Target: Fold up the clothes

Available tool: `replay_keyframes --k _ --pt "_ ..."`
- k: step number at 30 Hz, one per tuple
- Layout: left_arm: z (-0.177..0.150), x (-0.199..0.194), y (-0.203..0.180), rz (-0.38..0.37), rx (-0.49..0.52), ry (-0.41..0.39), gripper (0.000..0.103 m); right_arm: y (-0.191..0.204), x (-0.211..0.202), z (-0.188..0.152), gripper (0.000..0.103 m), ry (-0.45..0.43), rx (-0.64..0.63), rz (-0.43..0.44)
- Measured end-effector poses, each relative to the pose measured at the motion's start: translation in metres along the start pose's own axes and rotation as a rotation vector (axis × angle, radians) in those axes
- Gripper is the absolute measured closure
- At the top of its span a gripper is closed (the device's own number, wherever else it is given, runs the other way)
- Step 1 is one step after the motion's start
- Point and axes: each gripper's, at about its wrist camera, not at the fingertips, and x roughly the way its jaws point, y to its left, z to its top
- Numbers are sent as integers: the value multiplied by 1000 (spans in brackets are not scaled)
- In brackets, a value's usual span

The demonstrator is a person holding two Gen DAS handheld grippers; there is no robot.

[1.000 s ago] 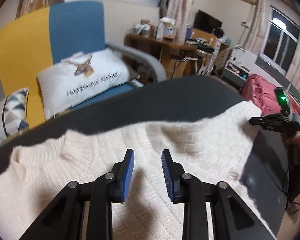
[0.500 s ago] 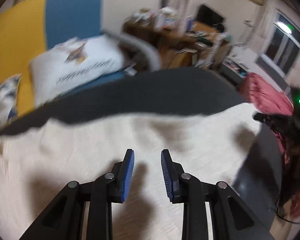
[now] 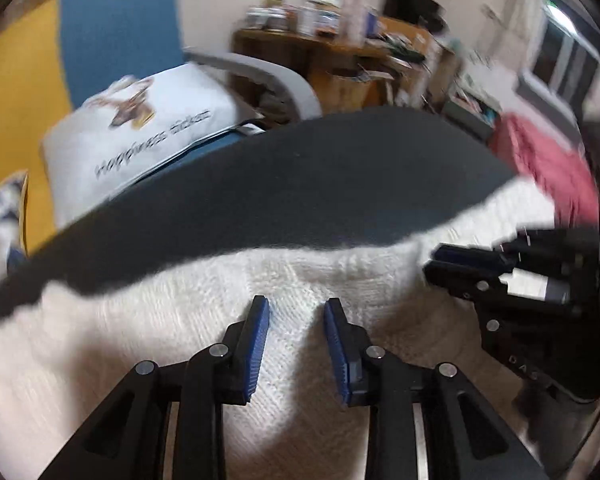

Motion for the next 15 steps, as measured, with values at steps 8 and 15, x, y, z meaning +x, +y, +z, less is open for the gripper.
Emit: replay_keyframes --k 8,15 --pt "3 -13 -4 4 -27 -6 73 -10 -26 -12 92 -47 83 66" --pt "-13 -10 -34 -35 136 34 75 -23 -42 -40 89 -43 158 114"
